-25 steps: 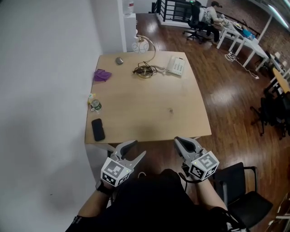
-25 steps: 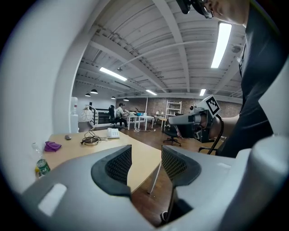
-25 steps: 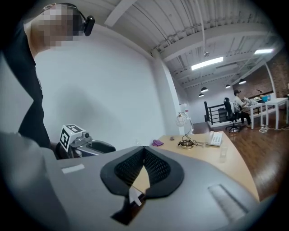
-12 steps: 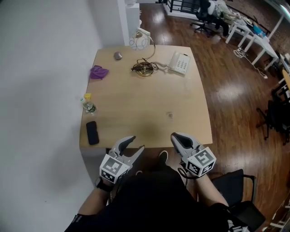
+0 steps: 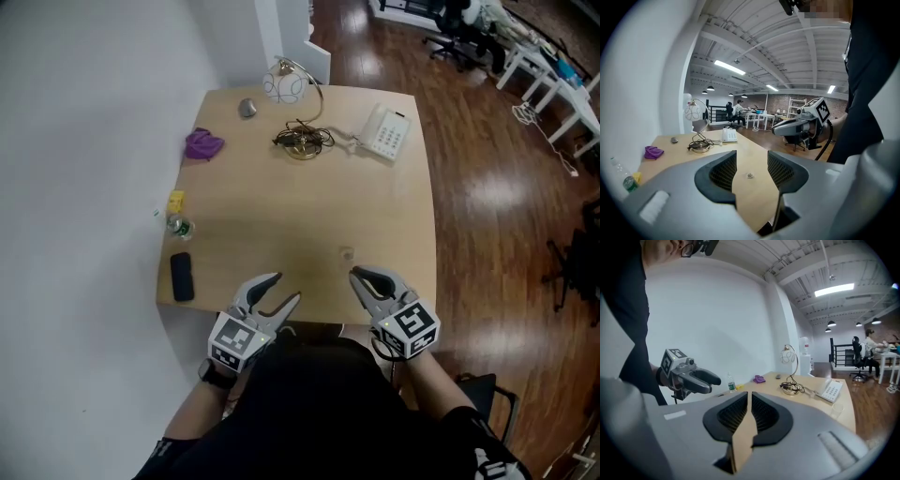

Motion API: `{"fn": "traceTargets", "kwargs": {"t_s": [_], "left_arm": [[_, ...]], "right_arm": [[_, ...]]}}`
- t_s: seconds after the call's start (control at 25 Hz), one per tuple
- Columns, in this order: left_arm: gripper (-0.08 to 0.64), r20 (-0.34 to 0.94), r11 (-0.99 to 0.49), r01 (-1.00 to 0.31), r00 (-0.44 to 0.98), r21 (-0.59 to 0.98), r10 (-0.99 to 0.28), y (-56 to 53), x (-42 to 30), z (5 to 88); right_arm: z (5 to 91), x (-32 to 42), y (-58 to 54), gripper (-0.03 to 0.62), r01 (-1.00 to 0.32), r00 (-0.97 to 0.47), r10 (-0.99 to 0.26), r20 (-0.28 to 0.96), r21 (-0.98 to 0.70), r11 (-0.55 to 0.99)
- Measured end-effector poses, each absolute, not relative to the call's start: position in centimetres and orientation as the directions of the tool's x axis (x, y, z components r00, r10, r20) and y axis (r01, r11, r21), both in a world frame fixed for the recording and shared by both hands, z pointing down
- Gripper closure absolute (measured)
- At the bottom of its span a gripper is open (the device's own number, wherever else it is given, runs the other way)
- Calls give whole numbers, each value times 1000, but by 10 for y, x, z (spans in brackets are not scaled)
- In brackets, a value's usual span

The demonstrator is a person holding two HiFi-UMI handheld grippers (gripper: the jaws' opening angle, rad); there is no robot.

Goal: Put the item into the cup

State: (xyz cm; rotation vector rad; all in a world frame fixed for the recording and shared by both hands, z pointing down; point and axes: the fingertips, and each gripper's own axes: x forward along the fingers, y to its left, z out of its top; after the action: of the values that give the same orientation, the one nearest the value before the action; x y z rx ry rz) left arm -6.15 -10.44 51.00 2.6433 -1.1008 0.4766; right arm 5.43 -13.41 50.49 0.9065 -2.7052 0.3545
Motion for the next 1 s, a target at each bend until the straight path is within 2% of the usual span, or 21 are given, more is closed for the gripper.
{"fn": "traceTargets", "kwargs": {"t_s": [0.28,0.44,0.72,1.0], "left_arm": [[359,438,-709,-699,667,90,-602,-133,-62,535],[357,475,-737,-670,679,90,-560,-145,-59,552],[354,502,-752,-647,696,128,-514,-159,-50,576],[354,520,-736,-662,683,144,-513,-162,-52,585]], "right_arm": [[561,68,-183,541,-633,-704,-532,471,-75,771],[612,73,-199,501,-640,-658,-470,588,-109,760],[712,78,-208,483,-647,-547,-343,764,-126,752],[768,84,-207,482,-628,-459,-275,845,-90,773]]}}
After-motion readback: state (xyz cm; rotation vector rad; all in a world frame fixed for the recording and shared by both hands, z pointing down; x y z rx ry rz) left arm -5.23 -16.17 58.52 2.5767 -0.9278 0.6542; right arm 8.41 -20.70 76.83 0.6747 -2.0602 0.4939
